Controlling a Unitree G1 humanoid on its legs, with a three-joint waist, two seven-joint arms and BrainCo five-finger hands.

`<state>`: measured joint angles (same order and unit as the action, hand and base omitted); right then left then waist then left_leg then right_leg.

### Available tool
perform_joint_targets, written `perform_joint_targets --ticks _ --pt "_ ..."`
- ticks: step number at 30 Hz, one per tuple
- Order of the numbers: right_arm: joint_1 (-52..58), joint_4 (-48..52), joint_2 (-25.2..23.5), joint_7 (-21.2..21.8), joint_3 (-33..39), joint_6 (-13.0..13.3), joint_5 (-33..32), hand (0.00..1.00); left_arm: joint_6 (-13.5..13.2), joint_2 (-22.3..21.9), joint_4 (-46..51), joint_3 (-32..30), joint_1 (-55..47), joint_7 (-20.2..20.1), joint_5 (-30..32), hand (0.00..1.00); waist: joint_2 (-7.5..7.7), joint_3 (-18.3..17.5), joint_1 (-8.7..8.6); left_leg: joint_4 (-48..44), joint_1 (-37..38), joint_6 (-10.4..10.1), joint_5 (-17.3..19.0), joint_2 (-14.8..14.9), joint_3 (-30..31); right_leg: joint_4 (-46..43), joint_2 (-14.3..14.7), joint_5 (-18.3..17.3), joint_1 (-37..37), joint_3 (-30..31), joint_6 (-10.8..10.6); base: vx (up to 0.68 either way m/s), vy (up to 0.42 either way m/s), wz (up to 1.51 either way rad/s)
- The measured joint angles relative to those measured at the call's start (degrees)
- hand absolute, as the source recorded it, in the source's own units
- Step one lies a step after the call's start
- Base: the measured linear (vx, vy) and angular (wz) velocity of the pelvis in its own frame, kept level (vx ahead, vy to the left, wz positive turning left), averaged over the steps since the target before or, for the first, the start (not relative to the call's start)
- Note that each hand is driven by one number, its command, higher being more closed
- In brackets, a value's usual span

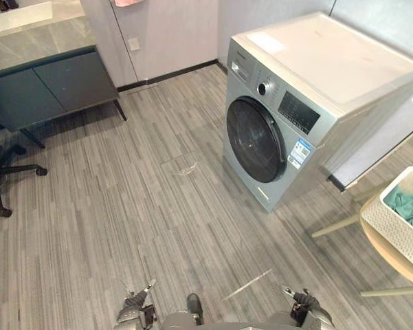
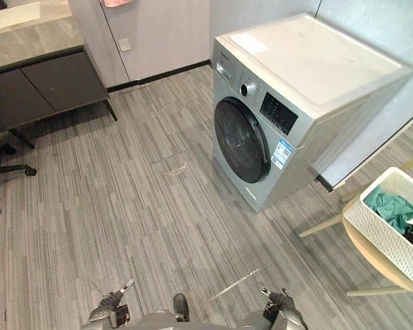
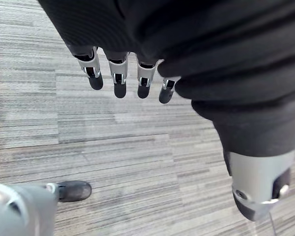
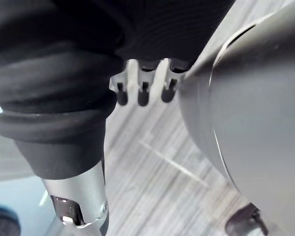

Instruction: Pick up the laundry basket with both hands and put the clothes into the washing machine.

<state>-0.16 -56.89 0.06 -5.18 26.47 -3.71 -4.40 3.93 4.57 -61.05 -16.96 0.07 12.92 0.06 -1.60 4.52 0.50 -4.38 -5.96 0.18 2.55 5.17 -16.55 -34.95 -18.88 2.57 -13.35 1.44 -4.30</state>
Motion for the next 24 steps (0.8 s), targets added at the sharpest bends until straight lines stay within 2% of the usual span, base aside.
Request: perform_joint_targets --ticks 2,3,4,5,6,7,8,9,11,12,14,15,17,18,19,20,21,22,24 --pt "0.1 1.1 -1.2 0.2 -0.6 0.5 -1.0 0.00 0.1 -0.3 -0.1 -1.1 -0.2 -0.2 0.4 0.00 -0.06 0.2 0.12 2.0 2.1 0.0 0.0 1.2 0.2 -3.8 8.6 -9.9 -3.6 2.9 -1.9 0.09 -0.072 0.05" --pt "0.1 1.4 -1.6 0.2 -0.7 0.8 -1.5 0.00 0.4 -0.6 -0.1 -1.7 -0.2 -0.2 0.5 0.00 0.11 0.3 0.11 2.5 2.5 -0.1 0.0 1.3 0.2 -3.9 10.9 -11.8 -4.9 3.2 -2.3 0.06 -0.153 0.10" --pt "0.2 1.5 -2.0 0.3 -0.6 1.0 -2.1 0.00 0.6 -1.7 -0.1 -3.4 0.1 -0.3 0.7 0.00 0.46 0.5 -0.16 2.5 2.6 -0.5 0.2 1.6 0.2 -2.6 14.8 -14.0 -7.0 3.3 -3.5 0.08 -0.222 0.19" --pt "0.6 1.5 -2.1 0.4 -0.6 1.0 -2.3 0.00 0.8 -2.8 -0.1 -4.9 0.3 -0.4 0.7 0.00 0.71 0.7 -0.33 2.2 2.7 -1.0 0.5 1.7 0.7 0.5 17.3 -14.3 -7.4 3.2 -3.7 0.12 -0.297 0.44" --pt "1.1 1.4 -2.1 0.3 -0.4 1.0 -2.4 0.00 0.9 -4.5 -0.2 -7.2 0.7 -0.5 0.9 0.00 1.48 1.1 -0.67 2.3 2.9 -1.5 0.6 1.0 1.8 8.1 19.1 -13.1 -6.1 3.4 -1.8 0.11 -0.261 0.56" --pt "2.2 1.2 -2.3 0.3 -0.1 1.1 -2.5 0.00 0.9 -5.1 -0.2 -8.4 0.6 -0.5 1.1 0.00 2.80 0.9 -0.98 2.4 2.9 -1.9 0.6 -0.2 2.5 12.4 18.7 -10.7 -5.2 3.5 1.4 0.14 -0.257 0.82" --pt "2.5 0.1 -2.1 0.3 2.4 1.1 -2.5 0.00 0.9 -6.8 -0.1 -10.6 1.7 -0.7 1.9 0.00 1.76 1.1 -1.30 2.9 3.2 -2.8 0.4 0.4 3.7 12.7 18.7 -10.8 -4.2 0.9 5.2 0.16 -0.188 0.92" --pt "3.1 -0.5 -1.9 0.3 6.1 1.1 -2.9 0.00 0.9 -9.0 -0.2 -12.0 2.4 -0.8 2.5 0.00 0.30 1.3 -1.55 3.4 3.4 -4.0 -0.3 1.9 2.9 14.3 18.9 -11.2 -3.2 -2.1 6.0 0.27 -0.198 1.00" --pt "3.2 -0.7 -1.4 0.3 8.6 1.0 -2.9 0.00 1.3 -9.4 -0.7 -12.8 3.0 -1.7 2.9 0.00 -0.91 2.1 -2.41 3.3 4.4 -4.5 -0.5 3.7 2.2 14.9 18.9 -11.4 -1.3 -4.9 6.3 0.25 -0.144 0.80" --pt "3.6 -0.7 -1.0 0.3 8.6 1.0 -2.5 0.00 1.4 -9.5 -0.3 -13.4 2.9 -1.7 2.9 0.00 -1.99 1.8 -2.64 3.3 5.5 -6.0 -1.4 4.3 2.2 15.8 19.1 -11.4 0.7 -6.9 6.3 0.24 -0.129 0.73" --pt "3.2 -0.5 -0.9 0.4 9.4 0.9 -1.7 0.00 1.3 -10.1 0.1 -14.8 2.8 -1.7 2.7 0.00 -1.95 1.9 -2.55 1.8 6.6 -6.8 -2.0 4.6 1.4 16.3 19.0 -11.4 2.5 -8.3 6.3 0.16 -0.065 0.55" --pt "2.6 -0.1 -1.1 0.4 9.3 0.8 -1.7 0.00 1.3 -10.1 0.4 -14.7 2.9 -1.8 2.3 0.00 -1.62 2.2 -2.45 -2.0 5.0 -7.4 -1.5 4.0 0.6 16.3 18.3 -12.0 3.0 -8.3 6.5 0.04 -0.003 0.26" --pt "1.6 0.4 -1.3 0.3 8.4 0.9 -1.7 0.00 1.2 -10.1 1.0 -14.6 2.9 -1.8 2.0 0.00 -0.97 3.1 -2.48 -11.1 1.1 -7.2 -0.7 3.5 0.6 16.0 16.4 -13.4 3.7 -8.1 6.6 0.02 -0.005 0.24" --pt "1.4 1.2 -1.2 0.3 6.5 0.9 -1.7 0.00 1.2 -10.2 1.8 -14.6 2.8 -1.8 1.7 0.00 -1.34 3.6 -2.50 -19.7 -2.4 -7.1 -0.8 3.9 0.8 16.0 15.4 -13.7 4.3 -8.0 6.3 -0.05 0.017 0.06" --pt "1.4 2.3 -0.9 0.3 4.3 0.9 -1.7 0.00 1.1 -10.2 2.6 -14.5 2.5 -1.8 1.6 0.00 -2.36 3.9 -2.26 -27.0 -5.6 -7.4 -1.0 4.9 1.1 15.7 15.2 -14.3 4.4 -7.6 5.7 -0.06 0.060 -0.10" --pt "1.4 2.9 -0.8 0.3 3.4 0.9 -1.7 0.00 1.1 -10.2 2.6 -14.4 2.1 -1.7 1.6 0.00 -2.86 4.0 -2.22 -29.1 -6.6 -7.4 -1.1 5.0 1.5 15.5 15.1 -14.5 4.4 -7.4 5.7 -0.04 0.086 -0.23" --pt "1.0 4.6 -0.8 0.2 1.5 0.9 -1.7 0.00 1.1 -10.2 2.6 -14.0 1.2 -1.7 1.0 0.00 -4.10 3.8 -2.34 -31.7 -7.7 -7.1 -1.6 5.1 2.5 15.0 14.7 -15.2 4.3 -6.6 5.7 0.02 0.124 -0.24" --pt "1.0 6.0 -0.6 0.1 0.0 0.9 -1.8 0.00 1.0 -10.1 2.6 -13.5 0.8 -1.7 0.6 0.00 -4.42 3.9 -2.48 -32.8 -8.1 -6.3 -2.1 5.1 2.0 15.1 14.1 -15.3 4.2 -5.6 5.7 0.05 0.168 -0.40" --pt "1.3 9.7 -0.7 -0.4 -4.0 1.0 -2.1 0.00 0.7 -9.5 2.8 -12.5 -0.3 -1.7 0.4 0.00 -4.17 3.9 -2.54 -34.0 -9.3 -3.8 -0.6 6.1 0.5 15.1 12.7 -14.7 3.1 -4.0 6.1 0.07 0.184 -0.50"
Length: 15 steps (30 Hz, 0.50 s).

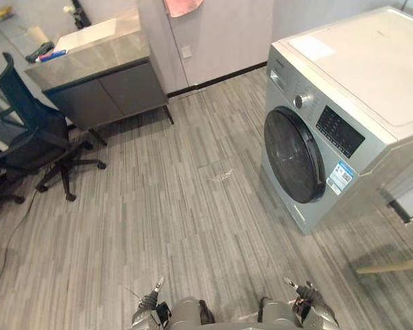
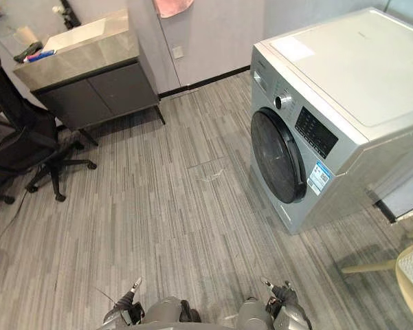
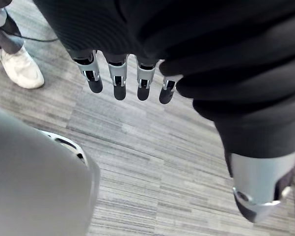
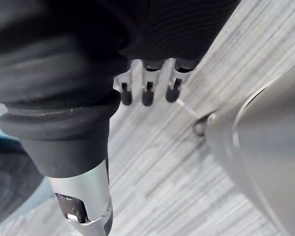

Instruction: Pick up the laundry basket with both hands and put the clothes into the washing machine.

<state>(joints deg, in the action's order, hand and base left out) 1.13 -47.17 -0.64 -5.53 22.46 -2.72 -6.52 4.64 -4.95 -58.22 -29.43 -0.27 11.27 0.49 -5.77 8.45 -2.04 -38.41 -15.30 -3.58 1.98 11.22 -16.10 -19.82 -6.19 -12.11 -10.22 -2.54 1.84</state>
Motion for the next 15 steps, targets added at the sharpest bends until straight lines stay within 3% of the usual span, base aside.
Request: perform_joint_targets --ticks 1,2,3,4,5,6,7,8,11,12,15 --pt "0.6 3.6 0.0 -0.5 -3.1 0.0 -0.1 0.00 -0.1 0.0 0.8 -0.1 -0.6 0.1 -0.1 0.00 0.49 0.0 0.00 2.3 0.4 2.1 1.3 1.9 -1.3 -0.1 -0.6 0.3 -0.9 1.6 -0.5 0.11 0.224 -0.56" --pt "1.1 8.9 0.3 -1.0 -6.6 0.0 -0.1 0.00 -0.1 0.1 1.8 0.0 -1.0 0.2 0.0 0.00 1.69 0.2 -0.22 10.7 3.0 2.6 1.6 3.0 -2.8 -0.1 -2.3 1.0 -1.8 3.9 -2.2 0.12 0.227 -0.50" --pt "1.4 11.1 0.7 -1.3 -8.1 0.1 -0.1 0.00 -0.1 0.0 1.9 0.0 -0.9 0.5 0.0 0.00 1.86 0.1 -0.32 15.0 4.2 2.7 1.3 2.7 -2.9 -0.1 -3.0 1.2 -2.2 4.5 -2.7 0.14 0.276 -0.38" --pt "1.9 14.2 1.4 -1.8 -10.0 0.2 -0.1 0.00 -0.1 0.0 1.6 0.3 -0.9 0.9 0.0 0.00 1.89 0.1 -0.38 20.9 6.0 1.2 -0.1 2.8 -2.9 -0.1 -3.7 1.2 -2.5 5.3 -4.1 0.11 0.306 -0.34" --pt "2.5 18.0 2.2 -2.1 -11.8 0.9 -0.1 0.00 0.0 -0.3 1.1 0.3 -1.1 1.6 0.0 0.00 1.30 -0.2 -0.33 25.8 7.9 0.5 -7.7 3.6 -3.2 -0.4 -3.7 0.6 -3.4 6.1 -5.9 0.11 0.345 -0.38" --pt "2.6 19.4 2.3 -2.1 -11.9 1.4 0.0 0.00 0.1 -0.5 0.5 0.3 -1.2 1.8 0.1 0.00 0.62 -0.6 -0.42 26.1 8.2 -1.0 -8.5 3.9 -3.4 -0.6 -3.5 0.3 -3.6 6.3 -6.7 0.12 0.387 -0.21" --pt "3.1 21.5 1.9 -2.1 -12.1 1.8 0.0 0.00 0.1 -0.4 0.3 0.4 -1.2 2.5 0.2 0.00 0.98 -1.1 -1.13 26.6 9.0 -3.1 -5.4 3.4 -4.3 0.0 -4.5 0.3 -2.9 6.5 -8.2 0.13 0.402 0.00" --pt "3.8 23.4 1.0 -2.1 -12.3 2.1 0.0 0.00 0.0 -0.1 0.5 0.6 -1.1 2.7 0.3 0.00 2.36 -1.4 -1.38 26.9 9.4 -3.5 -3.2 2.5 -5.4 1.8 -5.5 1.2 -2.1 6.4 -9.6 0.12 0.387 0.10" --pt "4.6 25.7 -1.4 -2.0 -14.2 2.3 0.0 0.00 0.2 1.9 0.7 3.6 -1.3 2.9 0.4 0.00 5.00 -2.5 -1.02 30.4 11.8 -3.9 -2.4 0.0 -7.9 7.4 -6.9 5.0 0.1 7.7 -11.1 0.09 0.275 -0.19" --pt "4.8 26.7 -1.5 -2.0 -14.5 2.3 0.0 0.00 0.1 2.3 0.7 6.0 -1.0 3.0 0.4 0.00 5.39 -2.9 -0.74 31.8 13.0 -3.9 -2.4 -0.6 -8.2 10.6 -7.2 7.3 1.4 8.2 -11.3 0.09 0.225 -0.38" --pt "3.6 28.8 -0.7 -2.2 -14.2 2.4 0.3 0.00 -0.1 3.2 1.1 9.5 -0.4 3.0 0.4 0.00 5.36 -2.9 -0.54 33.6 13.7 -3.9 -2.4 -1.0 -9.0 13.7 -7.1 9.7 1.9 8.9 -12.0 0.02 0.068 -0.24"
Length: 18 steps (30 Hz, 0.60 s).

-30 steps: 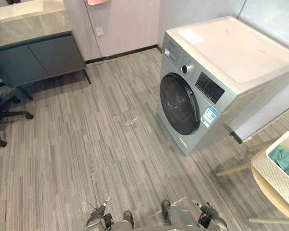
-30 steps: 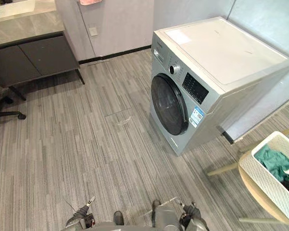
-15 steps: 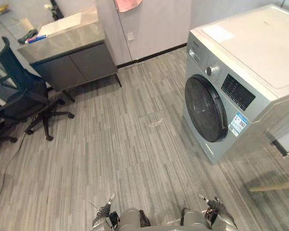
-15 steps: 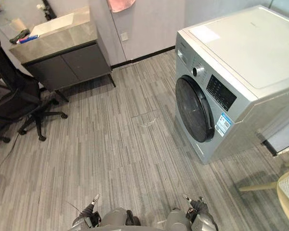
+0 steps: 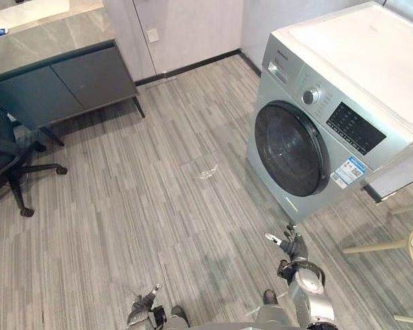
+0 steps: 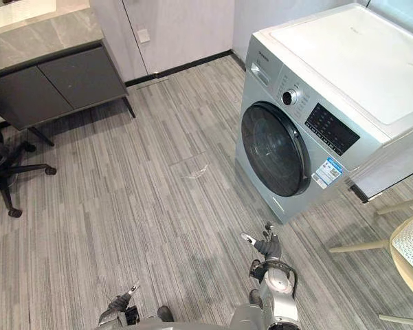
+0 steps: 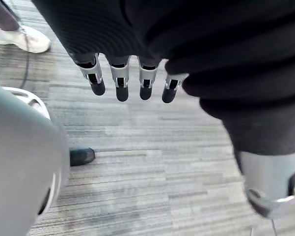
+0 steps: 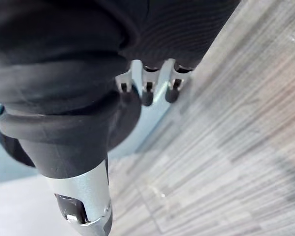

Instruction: Pick up the laundry basket with both hands and put the clothes into the washing machine.

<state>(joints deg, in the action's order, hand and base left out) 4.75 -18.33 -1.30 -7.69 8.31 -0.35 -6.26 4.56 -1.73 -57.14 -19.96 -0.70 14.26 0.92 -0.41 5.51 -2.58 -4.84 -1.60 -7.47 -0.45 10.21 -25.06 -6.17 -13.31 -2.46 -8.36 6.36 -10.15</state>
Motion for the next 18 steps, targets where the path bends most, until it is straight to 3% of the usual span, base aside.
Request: perform_joint_targets --ticks 5,9,12,18 --pt "-5.7 6.3 5.4 -3.7 0.3 0.0 0.3 0.00 0.1 0.0 -0.8 4.7 2.1 0.8 0.0 0.00 -1.62 -0.4 -0.34 4.7 -2.0 0.0 0.0 -0.1 1.1 2.6 1.0 2.7 -3.5 -0.1 -0.8 -0.06 -0.006 -0.11" --pt "-10.9 8.7 6.5 -5.5 1.4 0.0 2.3 0.00 0.5 0.6 -1.7 4.6 2.0 1.0 0.3 0.00 -1.42 -0.1 0.22 5.2 -6.0 0.2 -0.1 -0.2 3.7 5.6 0.8 6.4 -5.6 -1.0 -1.4 -0.13 -0.004 0.13" --pt "-19.1 8.4 7.7 -8.9 1.4 -0.1 2.4 0.00 1.5 2.2 -2.1 4.1 1.9 1.2 1.0 0.00 0.02 2.1 0.72 6.4 -9.0 1.8 -2.2 -1.0 6.1 6.6 0.1 6.9 -7.3 -1.7 -1.5 -0.19 -0.018 0.32" --pt "-32.3 4.0 15.4 -12.1 1.4 -0.2 2.3 0.00 1.4 2.7 -1.9 3.5 2.0 2.5 0.8 0.00 -0.54 5.8 2.29 10.4 -10.7 2.1 -5.8 -1.1 8.0 7.1 1.0 8.3 -9.5 -2.7 -0.7 -0.15 -0.020 0.11"
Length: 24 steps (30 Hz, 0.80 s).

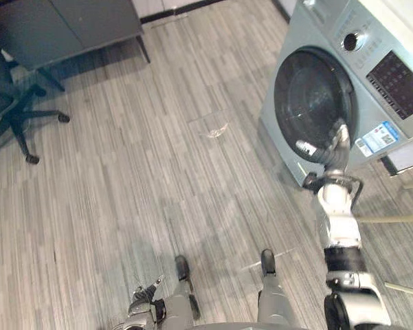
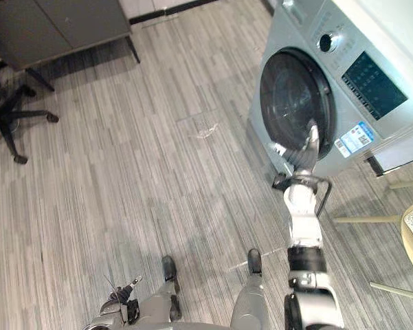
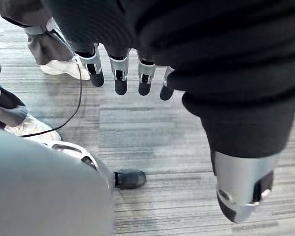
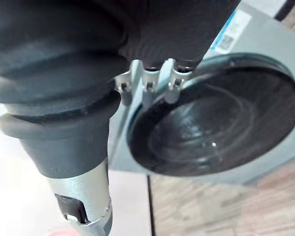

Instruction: Pick up the laundry basket with both hands and put the clothes into the washing machine.

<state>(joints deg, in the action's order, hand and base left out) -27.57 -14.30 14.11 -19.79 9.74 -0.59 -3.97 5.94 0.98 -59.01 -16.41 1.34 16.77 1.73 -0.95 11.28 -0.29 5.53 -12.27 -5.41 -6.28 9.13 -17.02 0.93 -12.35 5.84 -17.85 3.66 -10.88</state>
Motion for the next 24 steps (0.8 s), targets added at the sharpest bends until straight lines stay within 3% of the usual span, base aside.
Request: perform_joint_targets --ticks 4,8,19,23,24 --pt "-3.0 -2.7 2.0 -0.3 -0.2 -0.1 -0.1 0.00 -0.2 0.1 0.4 0.1 0.2 0.6 -0.1 0.00 0.12 1.4 -0.41 0.3 -0.3 0.3 -0.4 -0.1 -0.1 0.0 0.1 0.3 -0.5 0.8 0.0 -0.03 -0.002 -0.05" --pt "-9.2 -7.9 7.0 -0.3 -0.2 -1.2 -0.7 0.00 -0.3 0.3 0.5 0.8 1.7 0.9 -1.3 0.00 0.23 3.3 -0.62 0.0 -1.9 0.0 -1.6 0.0 0.3 0.6 0.1 1.3 -1.7 0.7 0.2 0.00 -0.002 0.01" --pt "-26.6 -23.0 16.9 -2.6 1.2 -1.3 -3.3 0.00 -2.5 0.6 4.3 5.7 2.5 1.2 -5.1 0.00 -0.22 7.5 -0.90 0.1 -3.2 0.1 -2.7 0.0 1.2 0.9 0.2 2.8 -2.5 0.3 0.3 -0.02 -0.001 0.02" --pt "-32.5 -32.8 21.0 -2.4 1.5 -2.4 -3.4 0.00 -2.7 1.5 4.8 7.4 2.4 1.1 -6.1 0.00 -1.50 9.4 -0.68 0.4 -4.0 0.1 -2.9 0.0 1.2 0.8 0.4 3.4 -3.8 1.1 0.3 -0.08 0.002 -0.07" --pt "-34.2 -36.0 22.7 -2.3 1.5 -2.5 -3.4 0.00 -2.8 1.5 4.9 7.6 2.4 1.1 -6.3 0.00 -2.40 10.1 -0.70 0.4 -4.3 0.1 -3.1 0.0 1.2 0.8 0.5 3.7 -4.2 1.2 0.3 -0.05 -0.002 -0.08"
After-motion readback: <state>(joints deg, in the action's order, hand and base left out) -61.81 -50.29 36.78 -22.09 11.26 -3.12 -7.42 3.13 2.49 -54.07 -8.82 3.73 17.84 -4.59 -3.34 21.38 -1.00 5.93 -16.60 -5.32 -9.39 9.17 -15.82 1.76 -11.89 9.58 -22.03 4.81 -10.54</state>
